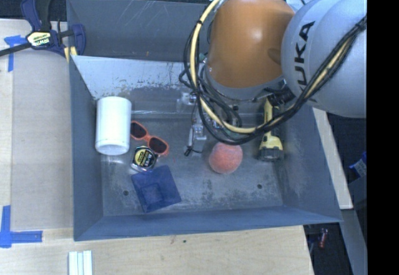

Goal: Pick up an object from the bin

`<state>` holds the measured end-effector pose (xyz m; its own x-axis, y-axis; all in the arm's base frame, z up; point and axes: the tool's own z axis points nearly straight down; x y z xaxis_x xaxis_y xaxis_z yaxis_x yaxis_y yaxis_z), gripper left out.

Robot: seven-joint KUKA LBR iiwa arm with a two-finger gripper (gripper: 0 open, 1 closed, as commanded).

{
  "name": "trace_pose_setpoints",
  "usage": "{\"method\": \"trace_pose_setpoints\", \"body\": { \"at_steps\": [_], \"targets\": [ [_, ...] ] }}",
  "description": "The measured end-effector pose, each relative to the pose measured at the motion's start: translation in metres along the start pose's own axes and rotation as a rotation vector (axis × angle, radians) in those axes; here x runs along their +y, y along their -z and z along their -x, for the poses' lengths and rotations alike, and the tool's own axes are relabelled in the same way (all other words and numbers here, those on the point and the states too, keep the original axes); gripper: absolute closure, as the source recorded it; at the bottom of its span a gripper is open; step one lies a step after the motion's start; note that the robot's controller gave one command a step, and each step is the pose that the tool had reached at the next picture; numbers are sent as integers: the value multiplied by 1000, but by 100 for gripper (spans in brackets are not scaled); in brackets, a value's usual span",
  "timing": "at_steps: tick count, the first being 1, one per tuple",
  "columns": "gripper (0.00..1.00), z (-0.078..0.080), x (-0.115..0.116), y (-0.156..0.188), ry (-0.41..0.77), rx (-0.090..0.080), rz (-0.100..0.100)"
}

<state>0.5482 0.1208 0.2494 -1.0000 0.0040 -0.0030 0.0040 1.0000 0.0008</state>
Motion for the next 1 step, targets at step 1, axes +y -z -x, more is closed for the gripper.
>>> {"method": "trace_pose_setpoints", "body": {
  "at_steps": [1],
  "targets": [
    [0, 0, 0, 0, 0, 0, 0]
  ]
}}
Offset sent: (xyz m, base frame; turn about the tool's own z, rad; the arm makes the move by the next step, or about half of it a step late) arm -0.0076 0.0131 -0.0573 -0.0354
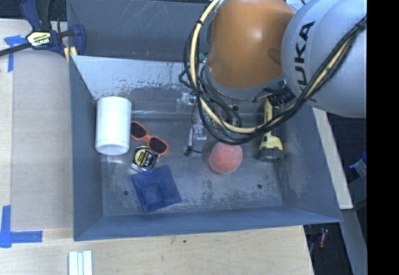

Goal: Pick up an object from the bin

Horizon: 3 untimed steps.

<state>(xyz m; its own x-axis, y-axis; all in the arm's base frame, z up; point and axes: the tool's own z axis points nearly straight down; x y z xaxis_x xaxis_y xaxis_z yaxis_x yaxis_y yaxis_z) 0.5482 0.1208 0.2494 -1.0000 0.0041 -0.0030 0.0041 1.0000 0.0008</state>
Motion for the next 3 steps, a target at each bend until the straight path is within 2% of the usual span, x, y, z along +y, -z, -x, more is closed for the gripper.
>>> {"method": "trace_pose_setpoints", "body": {
  "at_steps": [1, 2, 3],
  "targets": [
    [0, -8, 13, -61, 32, 4, 0],
    [0, -19, 8, -61, 26, -5, 1],
    [0, -21, -23, -136, 147, 2, 0]
  ]
}}
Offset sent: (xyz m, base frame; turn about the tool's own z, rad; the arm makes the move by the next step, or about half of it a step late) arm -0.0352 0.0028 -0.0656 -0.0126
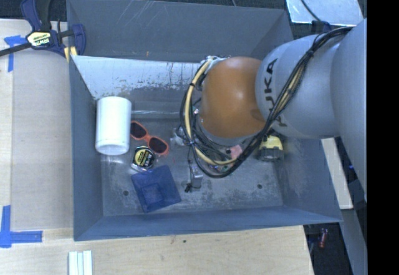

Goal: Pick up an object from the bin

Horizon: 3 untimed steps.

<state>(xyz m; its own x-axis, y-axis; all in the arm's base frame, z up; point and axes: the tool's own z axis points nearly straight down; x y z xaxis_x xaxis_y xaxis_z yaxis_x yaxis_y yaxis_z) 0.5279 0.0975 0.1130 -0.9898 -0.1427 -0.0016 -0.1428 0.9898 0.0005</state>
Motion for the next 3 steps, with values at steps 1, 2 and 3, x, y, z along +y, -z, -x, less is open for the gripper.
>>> {"method": "trace_pose_setpoints", "body": {
  "at_steps": [1, 2, 3],
  "targets": [
    [0, -28, 56, 24, -45, -16, 5],
    [0, 1, 24, -37, 70, -13, -1],
    [100, -22, 52, -31, -18, -20, 4]
  ]
}}
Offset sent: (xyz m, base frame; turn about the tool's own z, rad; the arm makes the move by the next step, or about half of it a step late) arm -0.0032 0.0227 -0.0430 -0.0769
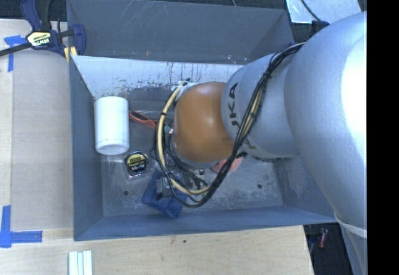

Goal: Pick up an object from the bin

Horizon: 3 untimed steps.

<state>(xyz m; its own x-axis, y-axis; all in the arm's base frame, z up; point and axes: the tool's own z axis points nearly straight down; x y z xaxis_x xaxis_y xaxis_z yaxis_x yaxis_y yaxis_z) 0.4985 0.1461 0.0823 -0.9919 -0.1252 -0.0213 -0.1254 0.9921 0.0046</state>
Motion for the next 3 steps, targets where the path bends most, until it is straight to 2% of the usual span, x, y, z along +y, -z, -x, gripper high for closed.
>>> {"method": "trace_pose_setpoints", "body": {
  "at_steps": [1, 2, 3],
  "targets": [
    [100, 0, 0, 0, 0, 0, 0],
    [100, 17, 9, 104, -2, -4, 1],
    [100, 13, -14, 129, -37, 2, -1]
  ]
}}
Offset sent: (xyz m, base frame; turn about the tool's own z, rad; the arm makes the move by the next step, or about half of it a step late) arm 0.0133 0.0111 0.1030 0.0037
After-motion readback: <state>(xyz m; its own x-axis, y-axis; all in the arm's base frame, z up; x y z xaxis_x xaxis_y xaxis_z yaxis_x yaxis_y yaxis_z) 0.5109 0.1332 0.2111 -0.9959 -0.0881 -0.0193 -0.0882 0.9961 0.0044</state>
